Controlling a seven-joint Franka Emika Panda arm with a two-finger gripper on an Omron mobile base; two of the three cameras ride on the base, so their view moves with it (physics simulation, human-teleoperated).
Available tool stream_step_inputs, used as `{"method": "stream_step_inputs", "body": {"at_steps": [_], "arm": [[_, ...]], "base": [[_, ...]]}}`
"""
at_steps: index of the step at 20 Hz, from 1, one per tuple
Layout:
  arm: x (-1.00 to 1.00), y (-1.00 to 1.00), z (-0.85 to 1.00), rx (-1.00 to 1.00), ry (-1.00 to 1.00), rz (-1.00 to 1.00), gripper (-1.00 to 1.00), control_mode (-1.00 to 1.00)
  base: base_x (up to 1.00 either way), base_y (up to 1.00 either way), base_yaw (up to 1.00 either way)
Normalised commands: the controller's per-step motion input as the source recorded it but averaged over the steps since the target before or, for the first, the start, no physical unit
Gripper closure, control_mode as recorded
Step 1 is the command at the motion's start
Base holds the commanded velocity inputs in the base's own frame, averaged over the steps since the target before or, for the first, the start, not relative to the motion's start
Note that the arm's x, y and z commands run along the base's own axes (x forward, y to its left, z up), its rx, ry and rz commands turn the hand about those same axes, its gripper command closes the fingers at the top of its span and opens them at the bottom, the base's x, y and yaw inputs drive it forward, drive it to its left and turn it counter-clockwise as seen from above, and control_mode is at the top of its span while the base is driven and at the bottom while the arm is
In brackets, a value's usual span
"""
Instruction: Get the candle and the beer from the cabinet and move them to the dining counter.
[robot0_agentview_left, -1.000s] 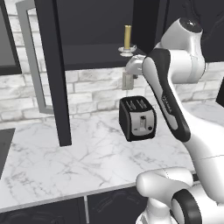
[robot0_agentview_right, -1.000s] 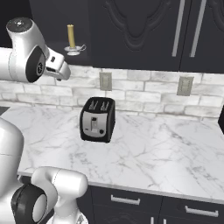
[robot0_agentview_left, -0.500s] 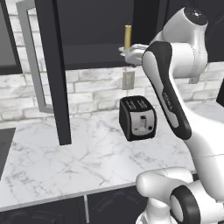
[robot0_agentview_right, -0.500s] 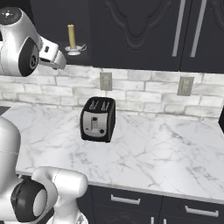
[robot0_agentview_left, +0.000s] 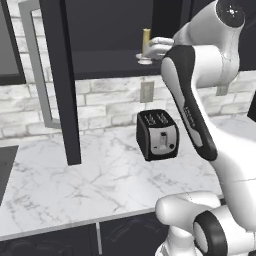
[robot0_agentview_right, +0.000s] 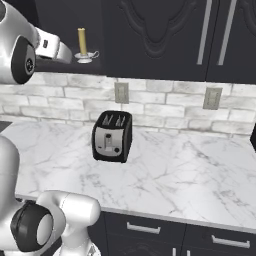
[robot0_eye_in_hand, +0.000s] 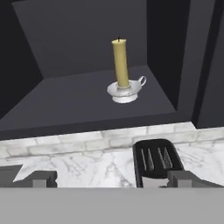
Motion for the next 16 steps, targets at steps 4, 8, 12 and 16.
{"method": "stream_step_inputs", "body": {"at_steps": [4, 8, 12, 16], "arm": [[0.02, 0.0, 0.0, -0.09, -0.18, -0.14, -1.0, -1.0], [0.14, 0.0, 0.0, -0.07, -0.23, -0.11, -1.0, -1.0], [0.26, 0.0, 0.0, 0.0, -0.16, -0.03, -1.0, -1.0], [0.37, 0.0, 0.0, 0.01, 0.0, 0.0, -1.0, -1.0]], "base": [[0.0, 0.0, 0.0], [0.0, 0.0, 0.0], [0.0, 0.0, 0.0], [0.0, 0.0, 0.0]]}}
